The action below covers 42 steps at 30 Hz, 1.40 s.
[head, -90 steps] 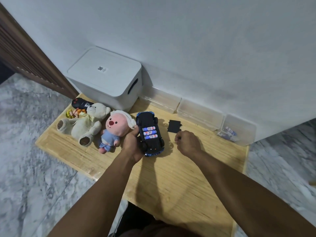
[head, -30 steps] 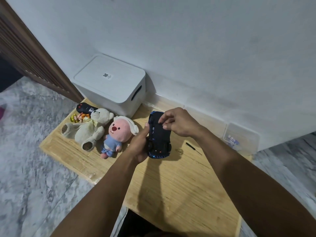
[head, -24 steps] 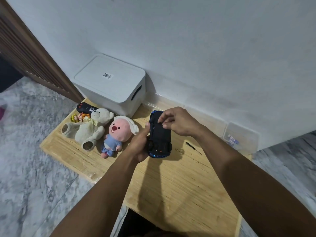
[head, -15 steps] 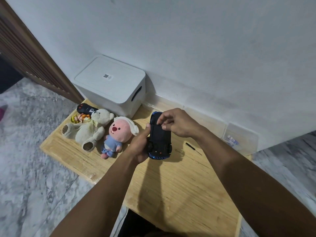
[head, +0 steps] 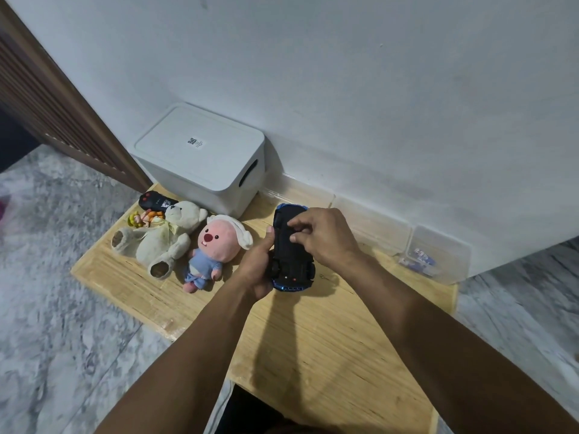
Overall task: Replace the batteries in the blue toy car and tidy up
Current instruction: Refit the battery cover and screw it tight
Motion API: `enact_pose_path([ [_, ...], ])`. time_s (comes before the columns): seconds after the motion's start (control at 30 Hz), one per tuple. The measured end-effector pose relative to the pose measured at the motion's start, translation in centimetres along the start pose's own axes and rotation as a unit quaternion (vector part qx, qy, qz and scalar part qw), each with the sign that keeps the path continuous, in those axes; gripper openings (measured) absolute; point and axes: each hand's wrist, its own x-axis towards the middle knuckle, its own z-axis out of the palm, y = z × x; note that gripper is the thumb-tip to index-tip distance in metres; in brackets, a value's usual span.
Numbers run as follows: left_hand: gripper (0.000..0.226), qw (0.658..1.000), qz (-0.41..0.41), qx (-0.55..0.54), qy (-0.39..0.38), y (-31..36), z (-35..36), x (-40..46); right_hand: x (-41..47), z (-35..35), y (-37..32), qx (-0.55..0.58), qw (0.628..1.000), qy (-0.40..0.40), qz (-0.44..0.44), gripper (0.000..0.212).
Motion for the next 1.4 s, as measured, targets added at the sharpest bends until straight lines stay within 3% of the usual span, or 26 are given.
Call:
enact_pose_path([
  [0.13, 0.058, 0.999, 0.01, -0.024, -0.029, 0.2, 0.3, -0.5, 0.0, 0.3, 0.5, -0.01, 0.994, 0.075, 0.079, 0.05],
  [0.23, 0.05, 0.999, 0.042, 0.004, -0.034, 0.3, 0.3, -0.7, 0.2, -0.1, 0.9, 0.071, 0.981, 0.051, 0.173, 0.062],
  [0.5, 0.039, 0.99, 0.103, 0.079, 0.053, -0.5, 0.3, -0.2, 0.4, -0.1, 1.8, 0.259, 0.938, 0.007, 0.23, 0.036],
  [0.8, 0.027, 0.991, 0.072, 0.099, 0.058, -1.0, -0.3, 0.0, 0.7, 0.4, 4.0, 0.311, 0.919, -0.043, 0.24, 0.026],
  [0.87, 0.028, 0.989, 0.071, 0.08, 0.099, -1.0, -1.0, 0.3, 0.6, 0.7, 5.7, 0.247, 0.937, -0.006, 0.247, 0.014],
  [0.97, 0.027, 0.986, 0.076, 0.063, 0.131, -1.0, -2.3, 0.7, -0.5, 1.6, 8.1, 0.01, 0.983, -0.017, 0.181, 0.011],
  [1.07, 0.029, 0.984, 0.084, 0.054, 0.147, -1.3, -3.1, 0.8, -2.1, 3.0, 9.4, -0.089, 0.979, -0.085, 0.162, 0.016],
  [1.23, 0.021, 0.986, 0.069, 0.045, 0.142, -1.5, -3.7, 0.8, -3.0, 4.1, 9.9, -0.161, 0.976, -0.09, 0.116, 0.021],
  [1.4, 0.025, 0.991, 0.045, 0.052, 0.118, -1.8, -4.0, 0.8, -3.3, 4.5, 10.4, -0.281, 0.952, -0.123, 0.003, 0.025],
])
